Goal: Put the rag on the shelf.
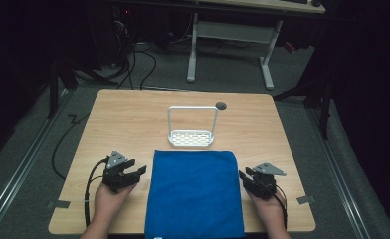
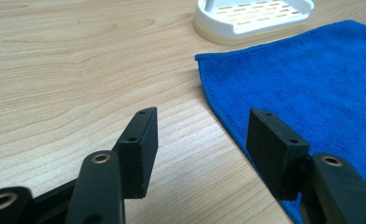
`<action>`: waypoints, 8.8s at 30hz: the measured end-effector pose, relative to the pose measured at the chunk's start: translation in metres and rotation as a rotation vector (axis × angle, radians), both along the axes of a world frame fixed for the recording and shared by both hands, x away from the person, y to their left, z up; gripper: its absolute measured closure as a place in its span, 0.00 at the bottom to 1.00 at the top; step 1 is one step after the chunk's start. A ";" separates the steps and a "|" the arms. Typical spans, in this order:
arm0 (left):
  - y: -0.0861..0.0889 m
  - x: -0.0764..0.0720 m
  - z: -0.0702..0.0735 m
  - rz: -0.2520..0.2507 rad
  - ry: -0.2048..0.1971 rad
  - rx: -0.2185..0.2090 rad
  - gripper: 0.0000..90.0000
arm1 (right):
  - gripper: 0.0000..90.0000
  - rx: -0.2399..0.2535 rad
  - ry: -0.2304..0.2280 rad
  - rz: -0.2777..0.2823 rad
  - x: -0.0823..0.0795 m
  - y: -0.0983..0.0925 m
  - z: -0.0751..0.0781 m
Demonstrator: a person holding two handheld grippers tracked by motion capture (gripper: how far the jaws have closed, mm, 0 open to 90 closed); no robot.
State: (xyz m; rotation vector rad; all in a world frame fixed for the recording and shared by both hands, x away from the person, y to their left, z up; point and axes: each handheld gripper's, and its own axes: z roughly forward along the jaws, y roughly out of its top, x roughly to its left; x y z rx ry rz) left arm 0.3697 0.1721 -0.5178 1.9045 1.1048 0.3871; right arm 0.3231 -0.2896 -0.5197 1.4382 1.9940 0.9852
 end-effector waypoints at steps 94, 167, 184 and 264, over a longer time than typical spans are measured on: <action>-0.048 0.061 -0.013 -0.013 0.008 -0.017 0.60 | 0.76 0.067 0.017 0.012 0.076 0.019 0.007; -0.052 0.025 0.016 -0.058 -0.167 -0.016 0.98 | 0.96 0.146 -0.158 0.099 0.032 0.028 0.023; -0.046 0.005 0.049 -0.052 -0.272 -0.078 0.98 | 0.97 0.169 -0.278 0.129 0.012 0.032 0.058; -0.043 0.038 0.203 -0.011 -0.667 -0.154 0.99 | 0.97 0.209 -0.655 0.075 0.032 0.029 0.199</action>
